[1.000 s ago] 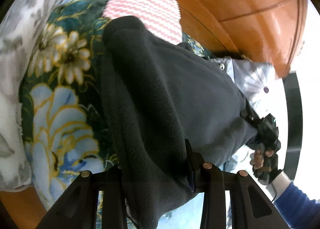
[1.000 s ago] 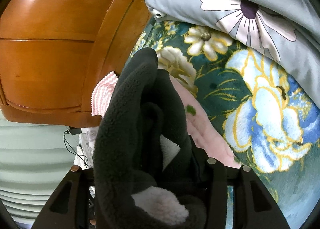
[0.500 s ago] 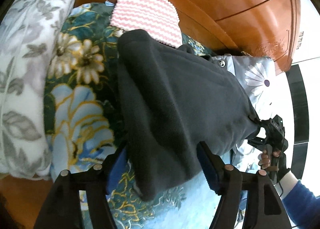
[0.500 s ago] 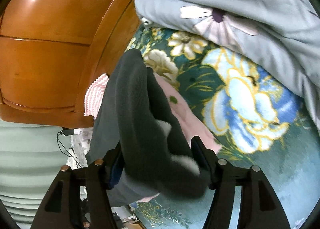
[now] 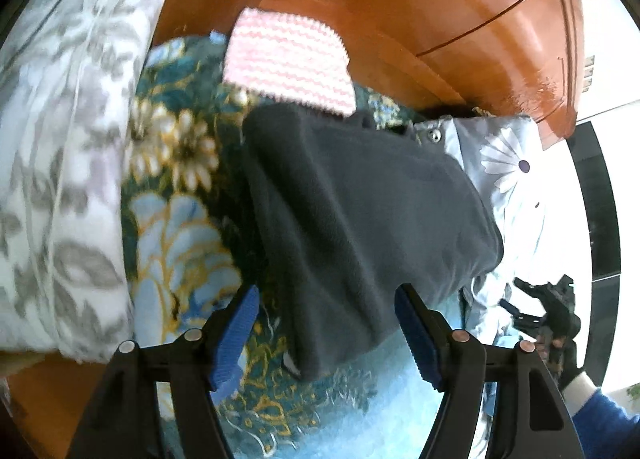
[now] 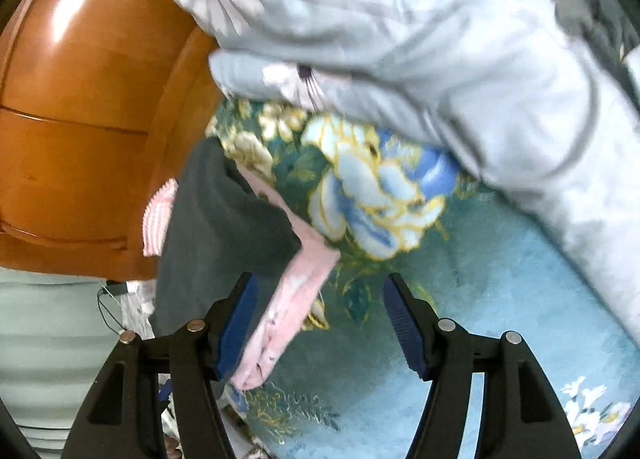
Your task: Fold clothes
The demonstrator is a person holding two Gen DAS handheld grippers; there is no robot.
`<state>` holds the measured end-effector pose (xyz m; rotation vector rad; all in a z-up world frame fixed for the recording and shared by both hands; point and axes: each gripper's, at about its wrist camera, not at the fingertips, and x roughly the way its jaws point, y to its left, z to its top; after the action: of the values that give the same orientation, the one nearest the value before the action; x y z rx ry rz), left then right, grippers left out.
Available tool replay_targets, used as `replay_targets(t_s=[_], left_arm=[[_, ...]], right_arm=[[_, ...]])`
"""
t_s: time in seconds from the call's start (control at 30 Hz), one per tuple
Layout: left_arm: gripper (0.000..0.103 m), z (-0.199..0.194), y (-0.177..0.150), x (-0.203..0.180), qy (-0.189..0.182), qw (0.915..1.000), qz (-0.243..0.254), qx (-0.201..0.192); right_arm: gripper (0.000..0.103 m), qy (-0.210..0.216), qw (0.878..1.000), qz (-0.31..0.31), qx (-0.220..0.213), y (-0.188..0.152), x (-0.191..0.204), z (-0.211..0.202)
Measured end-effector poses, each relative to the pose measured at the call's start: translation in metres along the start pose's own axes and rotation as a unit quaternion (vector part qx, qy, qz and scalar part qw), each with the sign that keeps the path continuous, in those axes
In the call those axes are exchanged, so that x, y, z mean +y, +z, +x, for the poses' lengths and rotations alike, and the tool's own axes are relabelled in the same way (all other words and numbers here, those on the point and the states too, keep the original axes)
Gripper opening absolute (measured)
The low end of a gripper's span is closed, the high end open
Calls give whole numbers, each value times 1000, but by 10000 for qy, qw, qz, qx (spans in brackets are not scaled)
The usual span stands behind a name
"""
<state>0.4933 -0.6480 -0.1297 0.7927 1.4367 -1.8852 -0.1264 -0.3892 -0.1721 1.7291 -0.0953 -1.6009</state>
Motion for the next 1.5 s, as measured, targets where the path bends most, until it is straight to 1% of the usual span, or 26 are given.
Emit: replay_targets(t_s=[0.1, 0.23, 0.37, 0.43, 0.53, 0.63, 0.73, 0.8, 0.83, 0.87, 0.9, 0.93, 0.97, 1.03, 1.07, 1.1, 1.2, 1.3, 1.33, 1.4, 1.5], left_arm=[[75, 2, 19, 3, 54, 9999, 61, -113], [75, 13, 45, 9, 121, 9997, 75, -179], [75, 32, 63, 17, 216, 9997, 50, -123], [75, 40, 69, 18, 265, 9996, 60, -77], [75, 50, 77, 17, 252, 9996, 86, -81], [74, 56, 86, 16, 272, 9995, 94, -106], [70, 60, 93, 16, 291, 9995, 66, -115], [61, 61, 95, 17, 288, 9995, 26, -126], [59, 61, 96, 17, 285, 9995, 5, -132], [54, 62, 97, 18, 289, 9995, -25, -122], [46, 62, 97, 19, 297, 9995, -57, -106], [42, 63, 97, 20, 304, 9995, -90, -89], [35, 64, 97, 22, 312, 9994, -122, -73], [28, 64, 96, 22, 292, 9995, -138, -61], [21, 64, 96, 22, 279, 9995, -141, -57], [19, 63, 95, 21, 275, 9995, -146, -82], [17, 56, 96, 18, 272, 9992, -149, -235], [17, 44, 102, 10, 286, 9981, -40, -539], [17, 45, 103, 9, 349, 9978, 0, -564], [17, 54, 105, 10, 520, 9973, 72, -511], [17, 74, 99, 23, 659, 9975, -58, -228]], right_arm=[[66, 74, 9990, -380, -214, 15, 31, -10], [66, 216, 9947, -991, -196, 43, 89, 6], [66, 82, 9889, -1480, 68, 60, 138, 49], [66, -91, 9845, -1731, 252, 65, 157, 74], [66, -490, 9755, -2099, 430, 72, 174, 109], [66, -747, 9747, -2058, 456, 83, 171, 130], [66, -858, 9755, -1957, 520, 92, 168, 144], [63, -837, 9760, -1925, 583, 95, 167, 150], [55, -780, 9767, -1902, 610, 96, 168, 152], [48, -740, 9770, -1894, 640, 97, 168, 153], [45, -701, 9773, -1885, 670, 97, 168, 155], [36, -672, 9771, -1889, 709, 97, 169, 156], [26, -661, 9763, -1912, 764, 96, 169, 158], [16, -642, 9747, -1965, 855, 94, 171, 160], [12, -628, 9741, -1998, 853, 93, 172, 160], [10, -602, 9739, -2023, 836, 93, 173, 158], [7, -452, 9758, -2039, 649, 94, 177, 148], [6, -166, 9778, -2070, 273, 100, 186, 132], [6, -97, 9781, -2070, 169, 102, 188, 129], [6, -112, 9791, -2028, 100, 106, 187, 132], [6, -379, 9814, -1856, 300, 107, 172, 154]])
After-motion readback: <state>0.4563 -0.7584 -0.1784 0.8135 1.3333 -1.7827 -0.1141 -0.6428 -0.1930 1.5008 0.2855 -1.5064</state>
